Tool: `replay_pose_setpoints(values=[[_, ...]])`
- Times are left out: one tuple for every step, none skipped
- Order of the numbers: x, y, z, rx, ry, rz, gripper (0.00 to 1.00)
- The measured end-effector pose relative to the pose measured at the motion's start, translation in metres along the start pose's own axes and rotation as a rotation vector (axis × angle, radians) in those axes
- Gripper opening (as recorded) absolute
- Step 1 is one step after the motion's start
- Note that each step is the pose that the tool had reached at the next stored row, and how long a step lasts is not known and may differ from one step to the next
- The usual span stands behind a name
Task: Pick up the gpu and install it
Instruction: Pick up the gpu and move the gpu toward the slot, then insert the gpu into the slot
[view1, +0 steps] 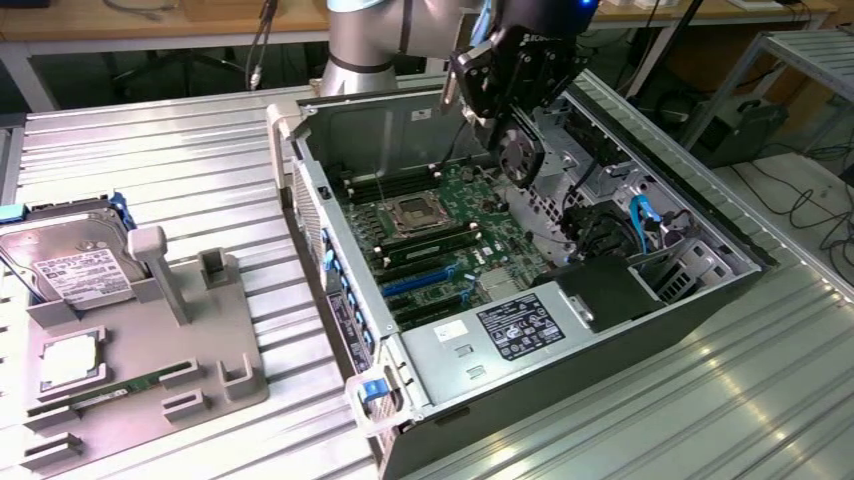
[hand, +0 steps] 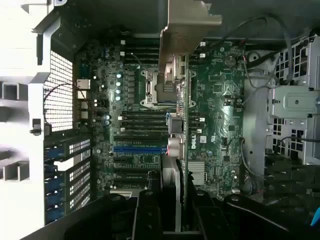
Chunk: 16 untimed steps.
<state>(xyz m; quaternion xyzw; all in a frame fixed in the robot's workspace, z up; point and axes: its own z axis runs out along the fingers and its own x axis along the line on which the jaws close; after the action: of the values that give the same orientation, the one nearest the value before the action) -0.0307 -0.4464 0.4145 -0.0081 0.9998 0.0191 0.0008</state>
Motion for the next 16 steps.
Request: replay_pose_setpoints(values=[[-0.0196,-0.0003,0.0008,0.0001,0.0001,0.000,0.28],[-0.0240,-0.0004,0.0010,0.0001,0.0001,0.000,0.28],[-0.0240,-0.0004,0.0010,0.0001,0.0000,0.000,0.28],[-0.0240,-0.0004,0.0010,0.0000,0.0000,0.000,0.28],[-0.0240,-0.0004,0.0010,0.0000,0.0000,0.000,0.28],[-0.0240,-0.0004,0.0010,0.0000,0.0000,0.000,0.28],[-0.0240,-0.0004,0.0010,0.0000,0.0001,0.000,0.28],[-0.0240,-0.0004,0.0010,0.0000,0.0000,0.000,0.28],[-0.0240,-0.0004,0.0010,0.0000,0.0000,0.000,0.28],[-0.0240,-0.0004,0.0010,0.0001,0.0000,0.000,0.28],[-0.0240,-0.0004,0.0010,0.0000,0.0001,-0.002,0.28],[-0.0240,-0.0004,0.0010,0.0000,0.0005,-0.012,0.28],[-0.0240,-0.0004,0.0010,0.0000,0.0008,-0.020,0.28],[-0.0240,-0.0004,0.0010,0.0001,0.0011,-0.028,0.28],[-0.0240,-0.0004,0.0010,0.0000,0.0015,-0.040,0.28],[-0.0239,-0.0004,0.0010,0.0000,0.0020,-0.052,0.28]])
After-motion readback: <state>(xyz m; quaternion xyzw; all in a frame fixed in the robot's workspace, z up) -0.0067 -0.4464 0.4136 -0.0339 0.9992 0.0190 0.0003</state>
